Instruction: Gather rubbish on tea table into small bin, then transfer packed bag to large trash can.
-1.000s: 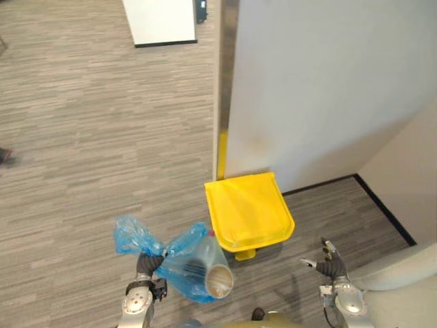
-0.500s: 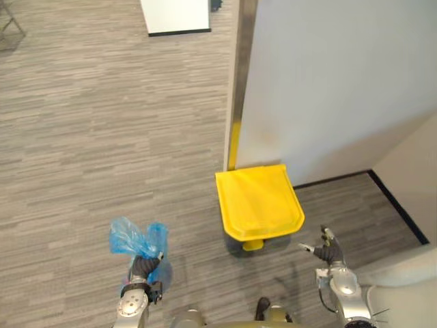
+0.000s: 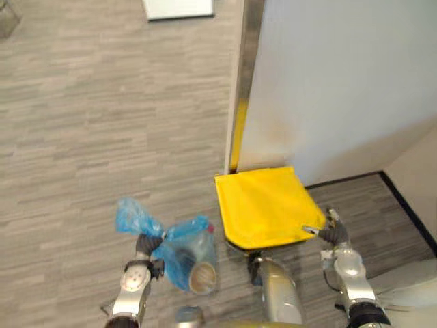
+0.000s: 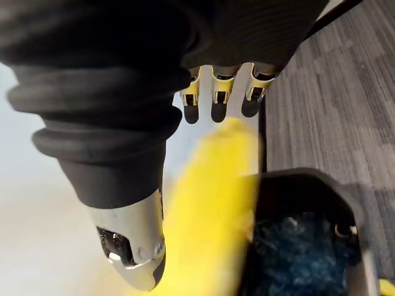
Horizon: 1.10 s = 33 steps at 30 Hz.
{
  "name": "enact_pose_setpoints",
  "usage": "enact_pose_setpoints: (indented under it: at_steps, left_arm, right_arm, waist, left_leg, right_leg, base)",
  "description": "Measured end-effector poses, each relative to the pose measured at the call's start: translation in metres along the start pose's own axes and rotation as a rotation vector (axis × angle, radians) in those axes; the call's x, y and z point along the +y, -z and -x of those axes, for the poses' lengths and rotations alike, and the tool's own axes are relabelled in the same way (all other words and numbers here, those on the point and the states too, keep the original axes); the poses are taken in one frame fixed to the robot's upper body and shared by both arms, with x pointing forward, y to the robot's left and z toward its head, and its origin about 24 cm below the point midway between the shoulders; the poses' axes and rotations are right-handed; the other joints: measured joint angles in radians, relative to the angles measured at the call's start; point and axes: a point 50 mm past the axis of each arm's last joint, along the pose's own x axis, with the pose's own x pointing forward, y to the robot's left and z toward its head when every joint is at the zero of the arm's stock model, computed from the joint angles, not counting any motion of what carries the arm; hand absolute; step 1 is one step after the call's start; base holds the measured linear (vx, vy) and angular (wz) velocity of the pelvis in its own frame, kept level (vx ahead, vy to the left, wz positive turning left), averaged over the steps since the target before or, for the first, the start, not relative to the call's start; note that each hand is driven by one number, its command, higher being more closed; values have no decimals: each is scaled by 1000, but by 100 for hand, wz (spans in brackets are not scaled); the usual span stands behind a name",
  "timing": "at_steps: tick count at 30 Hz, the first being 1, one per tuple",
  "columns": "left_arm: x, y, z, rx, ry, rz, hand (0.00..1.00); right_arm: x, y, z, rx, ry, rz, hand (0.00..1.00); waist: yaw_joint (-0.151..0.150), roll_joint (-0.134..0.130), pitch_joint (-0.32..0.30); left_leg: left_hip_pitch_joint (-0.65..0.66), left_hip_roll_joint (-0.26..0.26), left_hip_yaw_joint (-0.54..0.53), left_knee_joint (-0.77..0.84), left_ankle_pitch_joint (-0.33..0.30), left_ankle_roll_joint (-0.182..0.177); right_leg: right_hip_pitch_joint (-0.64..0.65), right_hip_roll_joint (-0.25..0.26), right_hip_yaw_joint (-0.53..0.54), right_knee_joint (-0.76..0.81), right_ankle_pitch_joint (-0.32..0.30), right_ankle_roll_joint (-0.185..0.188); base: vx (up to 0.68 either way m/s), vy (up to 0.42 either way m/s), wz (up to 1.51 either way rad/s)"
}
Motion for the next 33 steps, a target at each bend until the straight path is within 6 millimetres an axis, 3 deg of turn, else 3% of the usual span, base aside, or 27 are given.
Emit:
enact_pose_setpoints:
  at_steps: [2,5,8,10,11,13,14,15,16,17,19,20,21,22,25,30,33]
  left_arm:
    - [1,0,0,1,-11,-5,100]
    - [-5,-2,-3,-4,4,4,100]
    - [-11,-8,-7,-20,14,19,100]
    - [-10,-5,-5,-11,12,17,100]
    - [-10,-5,-5,-14,14,16,100]
    - [-11,-8,-7,-23,17,18,100]
    - [-13,-3,-3,-6,27,12,100]
    - [-14,3,1,14,37,10,100]
    - [-16,6,3,21,44,15,100]
    - [-22,10,7,37,57,32,100]
    - [-26,16,12,56,73,32,100]
    - [-31,17,13,59,89,32,100]
    - [-35,17,14,59,104,30,100]
    - [-43,12,14,38,145,17,100]
    - [-65,-2,21,-49,241,17,100]
    - [-73,-34,6,-161,297,13,100]
    - [-102,-82,-10,-304,405,34,100]
  right_arm:
    - [-2,5,3,24,8,-7,0]
    - [10,0,1,19,-20,-57,0]
    - [21,0,3,27,-45,-115,0]
    - [31,-4,3,12,-82,-122,0]
    - [42,-9,3,-5,-126,-112,0]
    - [61,-22,1,-41,-192,-114,0]
    - [78,-33,1,-75,-258,-108,0]
    - [91,-42,2,-100,-300,-112,0]
    - [97,-45,3,-110,-319,-107,0]
    - [104,-60,-1,-152,-341,-106,0]
    - [116,-96,-7,-264,-375,-114,0]
    - [124,-122,-11,-339,-394,-114,0]
    - [125,-133,-13,-372,-399,-106,0]
    - [125,-152,-16,-423,-393,-97,0]
    - [123,-185,-25,-508,-381,-43,0]
    - [104,-223,-38,-583,-317,31,0]
    - [103,-231,-39,-600,-335,84,0]
  waist:
    - [2,13,-5]
    - [-7,18,-6]
    - [-12,19,-12]
    - [-12,37,-46]
    - [-14,50,-57]
    - [-1,45,-57]
    - [13,51,-58]
    - [23,50,-60]
    - [23,43,-64]
    - [31,32,-76]
    - [34,40,-81]
    - [42,59,-79]
    - [43,77,-77]
    - [53,78,-71]
    - [53,86,-60]
    - [54,90,-46]
    - [43,85,-10]
  left_leg:
    - [-2,52,-20,6,26,-36]
    - [-117,137,8,146,84,-38]
    - [-117,196,187,81,184,-32]
    - [-107,195,210,-46,212,-59]
    - [-105,189,219,-119,204,-72]
    - [-158,193,223,-78,176,-86]
    - [-173,200,212,-61,161,-108]
    - [-177,195,213,-65,161,-110]
    - [-182,186,200,-73,163,-112]
    - [-180,170,178,-126,170,-127]
    - [-203,155,160,-131,187,-153]
    - [-243,155,165,-70,187,-153]
    - [-253,155,165,-69,189,-153]
    - [-263,155,139,-62,213,-178]
    - [-313,159,82,-50,219,-180]
    - [-370,161,58,-35,229,-198]
    - [-388,165,53,-16,228,-199]
  right_leg:
    - [-21,22,-44,76,-87,-11]
    - [-14,44,-123,50,-84,-39]
    - [50,26,-179,-52,-55,-79]
    - [53,20,-212,-123,-24,-73]
    - [51,10,-246,-164,-7,-44]
    - [27,-14,-255,-152,3,-27]
    - [13,-16,-238,-132,13,-24]
    - [-20,-4,-141,-67,16,-56]
    - [-20,-1,-82,-55,3,-59]
    - [-18,-3,-61,-82,-11,-39]
    - [-35,-6,-80,-120,-3,-27]
    - [-55,2,-88,-116,3,-19]
    - [-59,7,-100,-111,4,-17]
    - [-71,10,-103,-93,5,-16]
    - [-72,-7,-142,-101,6,-18]
    - [-97,-9,-168,-147,25,-28]
    - [-100,-3,-158,-138,37,-14]
  base:
    - [396,-292,27]
    - [266,-283,35]
    - [97,-178,71]
    - [-84,-80,68]
    - [-196,-33,66]
    - [-230,-32,39]
    - [-217,-82,10]
    - [-176,-89,28]
    - [-82,-94,49]
    - [-33,-86,52]
    - [3,-83,26]
    - [2,-72,6]
    - [-69,-65,1]
    - [-95,-58,25]
    - [-65,-61,40]
    - [-24,-52,16]
    - [-87,-5,-6]
